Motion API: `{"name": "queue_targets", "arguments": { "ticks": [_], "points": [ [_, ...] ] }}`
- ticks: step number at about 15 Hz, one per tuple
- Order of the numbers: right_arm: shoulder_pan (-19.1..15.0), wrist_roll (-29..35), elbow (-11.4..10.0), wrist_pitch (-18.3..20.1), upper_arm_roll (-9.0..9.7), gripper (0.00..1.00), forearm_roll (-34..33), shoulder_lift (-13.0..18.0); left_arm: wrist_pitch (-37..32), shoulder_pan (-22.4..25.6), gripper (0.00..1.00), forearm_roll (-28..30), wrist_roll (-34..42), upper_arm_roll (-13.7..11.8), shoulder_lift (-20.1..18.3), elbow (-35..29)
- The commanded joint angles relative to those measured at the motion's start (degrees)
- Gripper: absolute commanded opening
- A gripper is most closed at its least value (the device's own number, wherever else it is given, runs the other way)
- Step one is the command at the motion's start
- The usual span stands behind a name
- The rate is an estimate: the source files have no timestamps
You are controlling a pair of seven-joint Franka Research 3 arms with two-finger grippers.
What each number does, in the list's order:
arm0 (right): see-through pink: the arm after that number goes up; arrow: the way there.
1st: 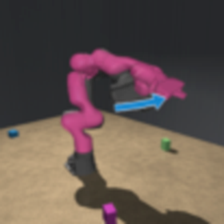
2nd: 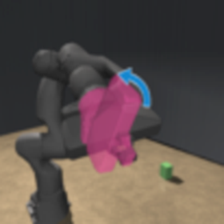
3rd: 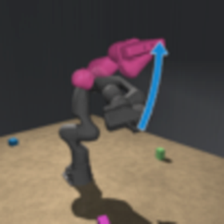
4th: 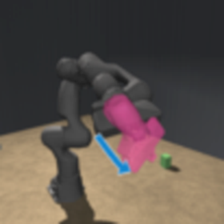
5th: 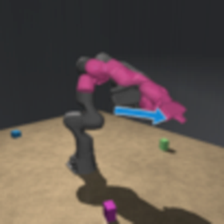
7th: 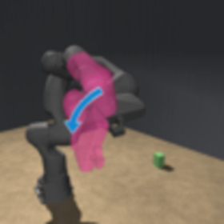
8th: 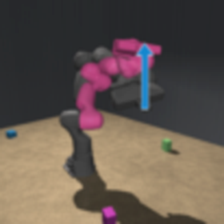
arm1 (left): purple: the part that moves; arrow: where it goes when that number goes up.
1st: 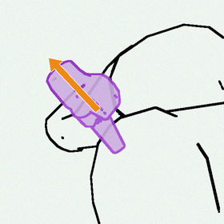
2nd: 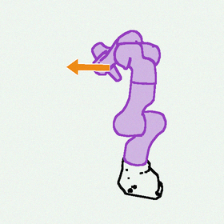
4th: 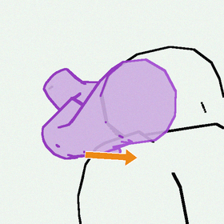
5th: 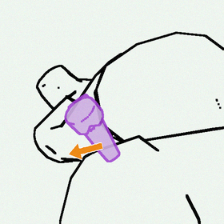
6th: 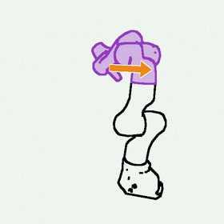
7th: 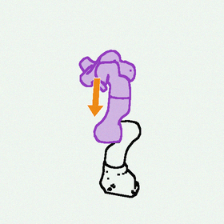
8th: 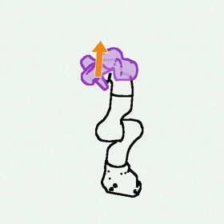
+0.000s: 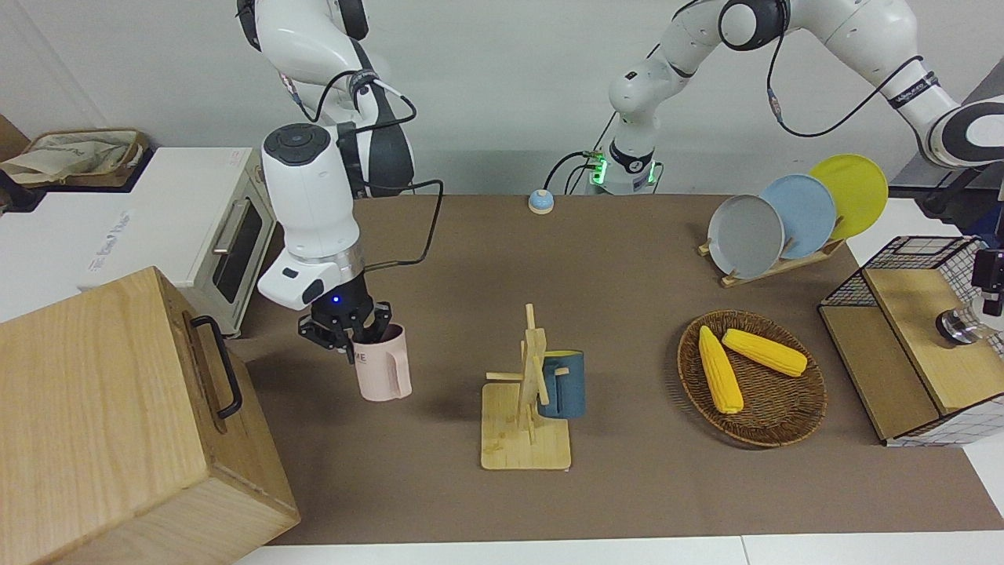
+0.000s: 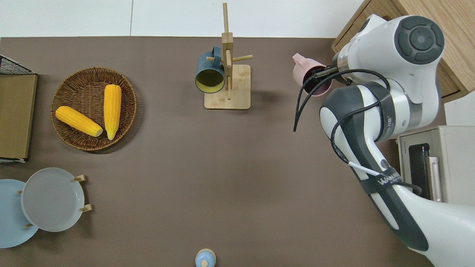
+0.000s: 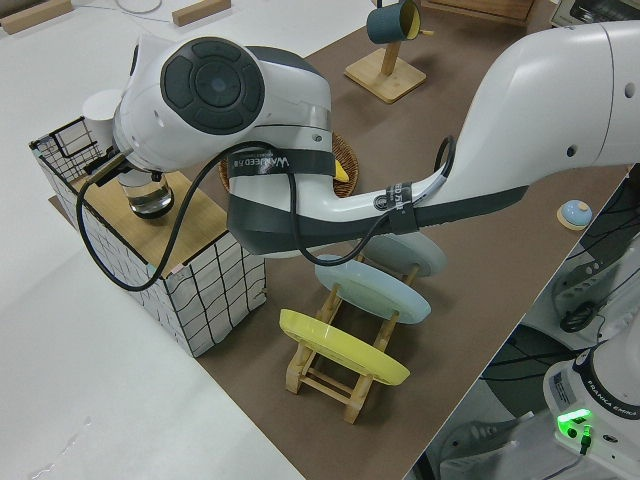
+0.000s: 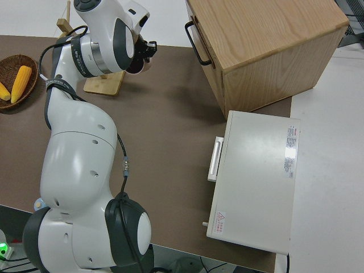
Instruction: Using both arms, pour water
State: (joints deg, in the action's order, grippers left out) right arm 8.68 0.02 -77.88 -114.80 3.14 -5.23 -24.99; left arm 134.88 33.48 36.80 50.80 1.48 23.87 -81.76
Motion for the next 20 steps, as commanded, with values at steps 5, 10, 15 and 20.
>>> {"name": "queue_targets", "arguments": {
  "ticks": [5,10,15,20],
  "points": [
    [6.16,8.55,-4.56,24.87,1.25,0.000,5.20,5.04,-8.22,-4.03,0.00,-16.04,-21.95,1.07,-11.21,1.17],
    [13.02,23.25,-4.21,24.10,1.25,0.000,14.79,2.76,-11.22,-8.34,0.00,-18.95,-27.15,1.07,-18.75,-6.45],
    [19.87,36.00,-2.02,18.84,1.34,0.000,19.19,-2.07,-11.22,-13.34,0.00,-24.92,-35.14,1.25,-26.40,-16.04],
    [25.41,43.40,3.18,12.34,1.34,0.000,21.23,-8.41,-10.52,-16.08,0.00,-27.48,-39.10,2.73,-34.93,-27.37]
  ]
}}
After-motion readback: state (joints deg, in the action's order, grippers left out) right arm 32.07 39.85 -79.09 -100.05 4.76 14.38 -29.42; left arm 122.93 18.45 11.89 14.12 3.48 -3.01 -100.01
